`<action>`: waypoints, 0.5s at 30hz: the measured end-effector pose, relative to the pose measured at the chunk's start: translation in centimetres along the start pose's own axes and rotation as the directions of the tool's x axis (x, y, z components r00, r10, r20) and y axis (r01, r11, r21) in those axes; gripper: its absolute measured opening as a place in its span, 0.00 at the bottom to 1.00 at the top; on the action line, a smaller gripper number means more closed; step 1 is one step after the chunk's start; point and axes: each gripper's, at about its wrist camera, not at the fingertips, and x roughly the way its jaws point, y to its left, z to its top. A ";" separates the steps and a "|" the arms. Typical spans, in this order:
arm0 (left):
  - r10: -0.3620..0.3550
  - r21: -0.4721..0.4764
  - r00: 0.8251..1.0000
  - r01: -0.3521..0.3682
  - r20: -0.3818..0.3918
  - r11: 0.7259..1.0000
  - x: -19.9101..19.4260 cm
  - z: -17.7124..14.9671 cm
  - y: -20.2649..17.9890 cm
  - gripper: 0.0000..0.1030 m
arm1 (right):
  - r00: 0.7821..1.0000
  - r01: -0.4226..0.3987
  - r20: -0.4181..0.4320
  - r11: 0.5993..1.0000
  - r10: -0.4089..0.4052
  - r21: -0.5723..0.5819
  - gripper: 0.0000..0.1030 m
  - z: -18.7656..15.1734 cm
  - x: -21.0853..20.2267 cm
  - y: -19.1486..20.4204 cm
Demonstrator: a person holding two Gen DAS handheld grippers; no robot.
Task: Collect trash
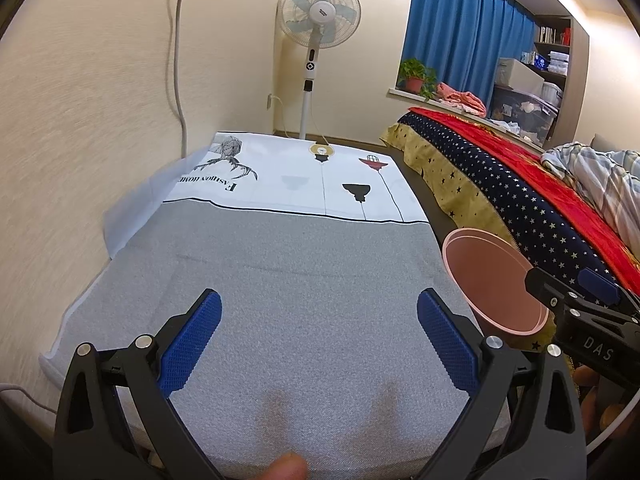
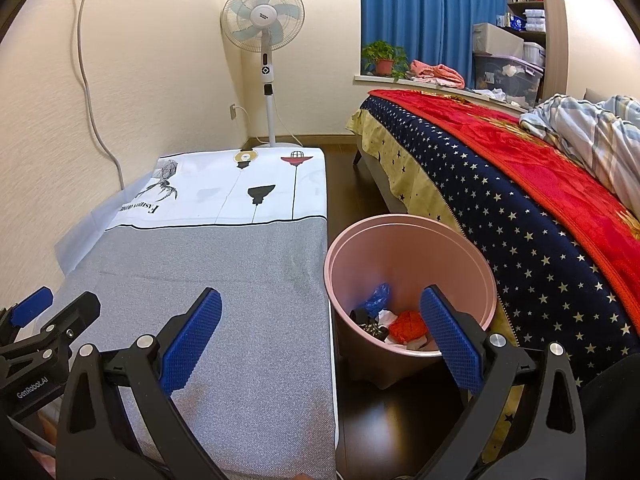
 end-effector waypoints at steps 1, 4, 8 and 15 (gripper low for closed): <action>0.000 0.000 1.000 0.000 0.000 1.000 0.0 0.0 0.0 0.92 | 1.000 0.000 0.000 1.000 0.000 0.000 0.95 0.0 0.0 0.0; 0.000 0.000 1.000 0.000 0.000 1.000 0.0 0.0 0.0 0.92 | 1.000 0.000 0.000 1.000 0.000 0.001 0.95 0.0 0.0 0.0; -0.002 0.000 1.000 0.002 -0.002 1.000 0.0 -0.1 0.0 0.92 | 1.000 0.000 0.000 1.000 0.000 0.000 0.95 0.0 0.0 0.0; -0.003 0.000 1.000 0.003 0.000 1.000 0.0 -0.1 -0.2 0.92 | 1.000 0.000 0.000 1.000 0.000 0.001 0.95 0.0 0.0 0.0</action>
